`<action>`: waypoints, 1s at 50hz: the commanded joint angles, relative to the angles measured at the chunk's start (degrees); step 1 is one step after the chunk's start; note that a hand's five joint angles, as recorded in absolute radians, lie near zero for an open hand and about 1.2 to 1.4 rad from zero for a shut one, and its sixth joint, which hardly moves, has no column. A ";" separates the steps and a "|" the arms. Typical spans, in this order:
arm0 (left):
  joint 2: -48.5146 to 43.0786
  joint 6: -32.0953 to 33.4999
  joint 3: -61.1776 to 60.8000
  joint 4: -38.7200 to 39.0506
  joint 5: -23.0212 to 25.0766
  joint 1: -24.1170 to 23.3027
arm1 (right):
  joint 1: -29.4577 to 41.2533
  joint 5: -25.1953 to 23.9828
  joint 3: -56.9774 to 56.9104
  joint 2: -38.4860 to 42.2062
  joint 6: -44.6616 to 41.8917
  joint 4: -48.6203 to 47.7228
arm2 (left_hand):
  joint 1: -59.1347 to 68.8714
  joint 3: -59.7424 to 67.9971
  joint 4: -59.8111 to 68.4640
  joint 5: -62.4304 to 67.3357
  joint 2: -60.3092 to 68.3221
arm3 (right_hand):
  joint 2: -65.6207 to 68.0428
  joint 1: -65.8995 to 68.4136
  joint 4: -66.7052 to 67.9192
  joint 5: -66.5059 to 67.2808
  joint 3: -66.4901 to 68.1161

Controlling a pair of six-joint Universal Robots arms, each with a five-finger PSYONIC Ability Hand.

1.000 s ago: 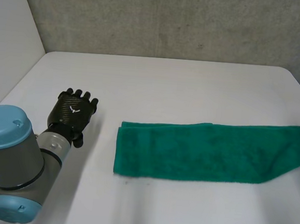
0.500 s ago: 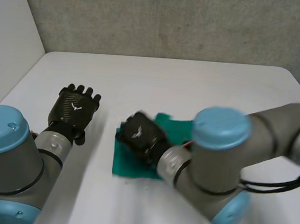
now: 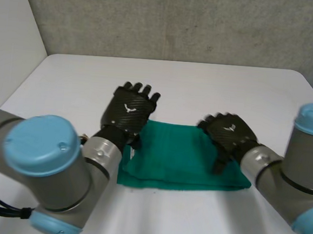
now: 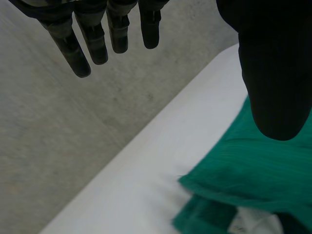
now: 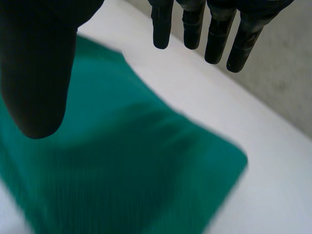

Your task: Fold the towel.

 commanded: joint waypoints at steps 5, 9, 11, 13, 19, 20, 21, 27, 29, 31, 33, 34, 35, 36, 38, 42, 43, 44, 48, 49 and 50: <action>-12.76 -2.20 8.65 -7.13 -3.90 0.98 | -12.11 -1.72 9.14 1.04 -3.39 -2.79 | -0.11 -0.64 -0.09 -0.74 0.00 | 13.35 14.52 12.81 12.50 13.93; -13.37 -2.11 8.12 -9.42 -6.98 2.04 | -13.43 -3.13 9.84 1.04 -3.39 -5.16 | -0.27 -0.81 -0.26 -0.91 -0.16 | 48.33 49.49 47.78 47.47 48.90; -13.29 -2.20 7.60 -10.30 -7.60 2.04 | -13.35 -3.57 9.76 1.04 -3.48 -5.61 | -0.27 -0.81 -0.26 -0.91 -0.16 | 67.22 68.38 66.67 66.36 67.79; -12.67 -2.37 6.02 -11.53 -7.86 2.13 | -13.35 -3.31 9.41 1.04 -3.48 -5.70 | -0.44 -0.98 -0.43 -1.08 -0.33 | 67.34 68.51 66.79 66.48 67.91; -7.33 -2.73 2.51 -12.68 -7.86 2.48 | -12.91 -2.78 7.04 0.78 -3.57 -5.70 | -0.61 -1.15 -0.60 -1.25 -0.50 | 67.34 68.51 66.79 66.48 67.91; -6.44 -2.73 1.89 -12.68 -7.86 2.56 | -12.91 -2.78 7.03 0.78 -3.57 -5.70 | -0.61 -1.15 -0.60 -1.25 -0.50 | 67.34 68.51 66.79 66.48 67.91; -5.74 -2.81 1.27 -12.68 -7.86 2.65 | -12.82 -2.69 6.51 0.78 -3.48 -5.70 | -0.61 -1.15 -0.60 -1.25 -0.50 | 67.34 68.51 66.79 66.48 67.91; -0.64 -3.95 -3.65 -12.59 -8.04 3.27 | -3.28 -2.69 -1.73 0.34 -3.30 -5.17 | -0.61 -1.15 -0.60 -1.25 -0.50 | 67.34 68.51 66.79 66.48 67.91; 0.94 -4.39 -4.62 -12.68 -7.95 3.27 | 0.78 -2.95 -4.12 0.60 -3.30 -4.73 | -0.61 -1.15 -0.60 -1.25 -0.50 | 67.34 68.51 66.79 66.48 67.91; 3.66 -5.27 -5.76 -12.59 -8.04 3.36 | 6.76 -3.83 -6.93 0.87 -3.57 -3.85 | -0.78 -1.31 -0.77 -1.42 -0.67 | 67.34 68.51 66.79 66.48 67.91; 5.25 -5.98 -6.38 -12.59 -8.13 3.44 | 10.37 -4.10 -8.52 1.57 -3.74 -3.41 | -0.78 -1.31 -0.77 -1.42 -0.67 | 67.34 68.51 66.79 66.48 67.91; 5.87 -6.24 -6.64 -12.59 -8.21 3.53 | 13.43 -4.71 -9.92 3.40 -3.92 -3.24 | -0.78 -1.31 -0.77 -1.42 -0.67 | 67.34 68.51 66.79 66.48 67.91; 7.00 -6.76 -6.91 -12.59 -8.21 3.71 | 15.11 -5.23 -10.71 4.63 -4.18 -3.15 | -0.95 -1.48 -0.93 -1.58 -0.84 | 67.34 68.51 66.79 66.48 67.91; 7.45 -7.03 -6.91 -12.59 -8.21 3.79 | 16.44 -6.02 -11.33 6.13 -4.36 -3.15 | -0.95 -1.48 -0.93 -1.59 -0.84 | 67.34 68.51 66.79 66.48 67.91; 8.07 -7.38 -6.91 -12.59 -8.21 4.23 | 20.12 -8.56 -13.69 10.59 -4.79 -2.97 | -0.95 -1.48 -0.93 -1.59 -0.84 | 67.34 68.51 66.79 66.48 67.91; 8.42 -7.56 -6.30 -12.50 -7.95 5.29 | 22.51 -8.50 -18.09 16.06 -4.27 -1.40 | -0.78 -1.31 -0.77 -1.42 -0.67 | 32.83 34.00 32.29 31.98 33.41; 8.33 -7.56 -5.95 -12.50 -7.86 5.64 | 22.43 -7.62 -18.97 16.60 -4.10 -0.78 | -0.61 -1.15 -0.60 -1.25 -0.50 | 20.26 21.42 19.71 19.40 20.83; 8.33 -7.56 -5.77 -12.41 -7.69 5.73 | 22.25 -6.48 -19.68 16.86 -4.01 -0.17 | -0.61 -1.15 -0.60 -1.25 -0.50 | 9.97 11.14 9.43 9.12 10.55; 7.63 -7.56 -3.84 -12.06 -7.51 5.55 | 21.55 -0.58 -20.39 15.99 -2.86 0.81 | -0.44 -0.98 -0.43 -1.08 -0.33 | -2.66 -1.49 -3.21 -3.52 -2.09; 7.54 -7.65 -3.40 -12.06 -7.42 5.47 | 21.37 0.90 -20.30 15.46 -2.08 0.63 | -0.44 -0.98 -0.43 -1.08 -0.33 | -2.66 -1.49 -3.21 -3.52 -2.09; 7.19 -7.65 -2.87 -11.97 -7.42 5.29 | 20.24 3.35 -19.69 12.50 1.23 -0.15 | -0.44 -0.98 -0.43 -1.08 -0.33 | -2.66 -1.49 -3.21 -3.52 -2.09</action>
